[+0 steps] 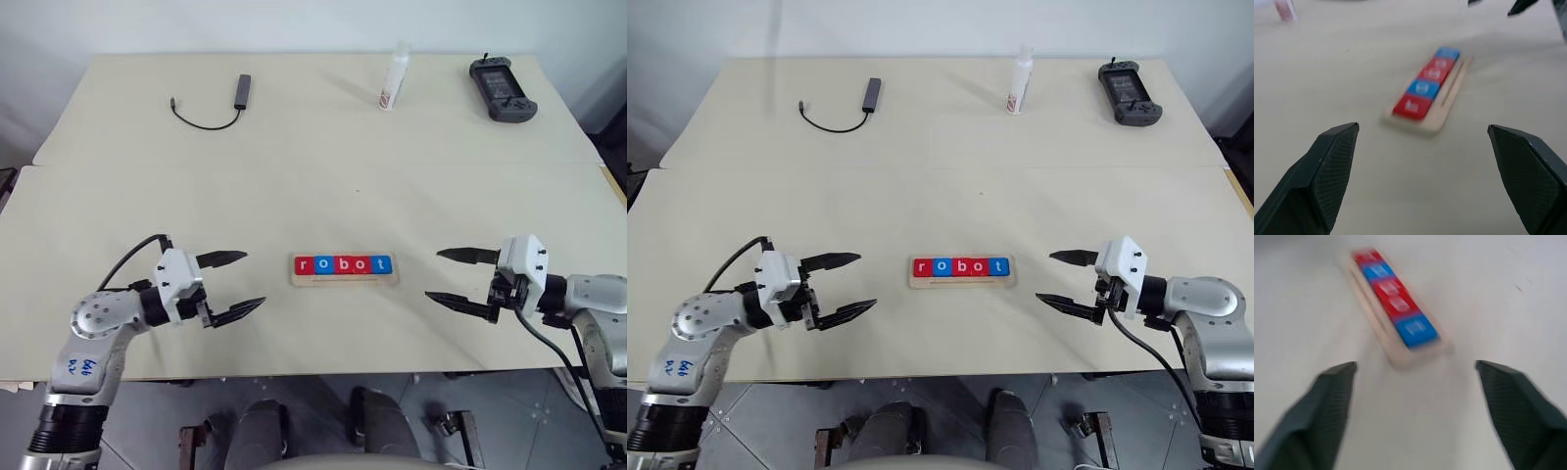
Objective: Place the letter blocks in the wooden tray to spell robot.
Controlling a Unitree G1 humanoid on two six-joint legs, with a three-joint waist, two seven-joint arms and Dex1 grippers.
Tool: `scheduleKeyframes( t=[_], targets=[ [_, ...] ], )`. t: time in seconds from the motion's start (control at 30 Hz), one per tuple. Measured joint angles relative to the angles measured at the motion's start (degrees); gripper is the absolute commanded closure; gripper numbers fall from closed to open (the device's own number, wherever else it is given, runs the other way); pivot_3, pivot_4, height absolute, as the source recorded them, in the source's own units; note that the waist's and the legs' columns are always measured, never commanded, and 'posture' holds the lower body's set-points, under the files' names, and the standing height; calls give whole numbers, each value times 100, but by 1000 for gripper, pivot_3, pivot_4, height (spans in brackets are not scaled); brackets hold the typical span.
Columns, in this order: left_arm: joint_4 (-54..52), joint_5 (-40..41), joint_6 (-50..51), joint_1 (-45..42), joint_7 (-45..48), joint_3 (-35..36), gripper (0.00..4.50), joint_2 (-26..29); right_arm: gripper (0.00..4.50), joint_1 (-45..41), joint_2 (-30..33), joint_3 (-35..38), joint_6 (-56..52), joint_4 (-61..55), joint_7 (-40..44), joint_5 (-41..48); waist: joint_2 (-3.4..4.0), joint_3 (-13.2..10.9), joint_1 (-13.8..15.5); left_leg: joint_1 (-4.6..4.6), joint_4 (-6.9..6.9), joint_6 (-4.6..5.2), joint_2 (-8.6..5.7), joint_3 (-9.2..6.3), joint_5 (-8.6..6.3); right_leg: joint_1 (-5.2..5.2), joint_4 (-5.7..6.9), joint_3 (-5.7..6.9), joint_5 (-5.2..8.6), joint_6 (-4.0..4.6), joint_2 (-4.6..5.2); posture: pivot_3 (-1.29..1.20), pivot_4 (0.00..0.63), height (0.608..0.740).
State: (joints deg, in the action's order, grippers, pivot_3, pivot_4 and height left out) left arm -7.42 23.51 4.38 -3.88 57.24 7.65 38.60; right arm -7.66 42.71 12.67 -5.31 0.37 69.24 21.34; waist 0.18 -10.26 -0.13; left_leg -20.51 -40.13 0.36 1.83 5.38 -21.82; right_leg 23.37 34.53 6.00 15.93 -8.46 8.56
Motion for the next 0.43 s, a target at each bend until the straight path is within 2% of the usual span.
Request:
scheduleKeyframes(
  t=[0.1,0.43],
  targets=[
    [113,-24,-70,-12,5,16,0,-2,33,-10,-72,56,-80,-26,73,347,1,0,-2,2,2,0,2,-1,0,0,3,0,1,1,0,0,150,740],
    [302,-75,-368,-17,-128,151,0,-182,33,18,-127,74,-102,-445,-86,645,0,0,17,2,0,0,1,-3,0,0,4,1,0,1,0,0,150,740]
  ],
)
